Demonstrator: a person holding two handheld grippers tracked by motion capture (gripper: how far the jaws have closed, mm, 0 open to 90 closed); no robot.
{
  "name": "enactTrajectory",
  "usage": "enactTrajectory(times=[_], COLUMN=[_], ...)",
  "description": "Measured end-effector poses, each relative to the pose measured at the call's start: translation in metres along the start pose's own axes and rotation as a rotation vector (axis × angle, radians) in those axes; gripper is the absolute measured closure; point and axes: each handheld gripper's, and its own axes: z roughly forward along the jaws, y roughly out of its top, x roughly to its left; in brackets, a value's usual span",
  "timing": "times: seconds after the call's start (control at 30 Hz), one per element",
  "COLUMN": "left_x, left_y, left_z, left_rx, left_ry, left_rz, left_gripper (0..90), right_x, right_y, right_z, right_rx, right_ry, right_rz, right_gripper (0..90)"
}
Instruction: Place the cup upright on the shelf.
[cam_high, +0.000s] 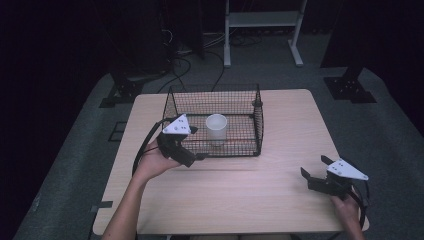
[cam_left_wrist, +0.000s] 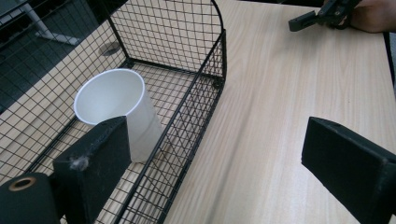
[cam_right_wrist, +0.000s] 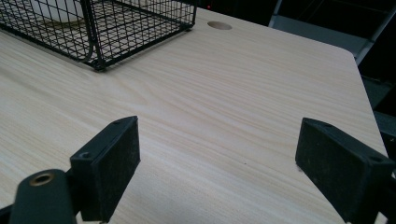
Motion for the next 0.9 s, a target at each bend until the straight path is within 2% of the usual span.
enactTrajectory(times=[0.27, 0.5, 0.6, 0.8, 0.9], left_x=[-0.008, -0.016, -0.019, -0.029, -0.031], left_y=[-0.006, -0.017, -0.02, -0.023, -0.025], left_z=[-0.004, -0.006, -0.006, -0.009, -0.008], left_rx=[-0.016, -0.035, -0.026, -0.054, -0.048], left_ry=[0.006, 0.005, 0.007, 0.003, 0.012], left_rz=[-0.002, -0.017, -0.018, -0.011, -0.009], left_gripper=[7.4, 7.4, 7.4, 7.4, 7.4], right_x=[0.0, 0.0, 0.0, 0.0, 0.0], right_y=[0.0, 0.0, 0.0, 0.0, 0.0], right_z=[0.0, 0.0, 0.0, 0.0, 0.0], right_rx=[0.001, 0.001, 0.001, 0.001, 0.001], right_ry=[0.0, -0.001, -0.001, -0.001, 0.0], right_rz=[-0.002, 0.0, -0.003, -0.002, 0.0], right_gripper=[13.1, 13.1, 13.1, 13.1, 13.1])
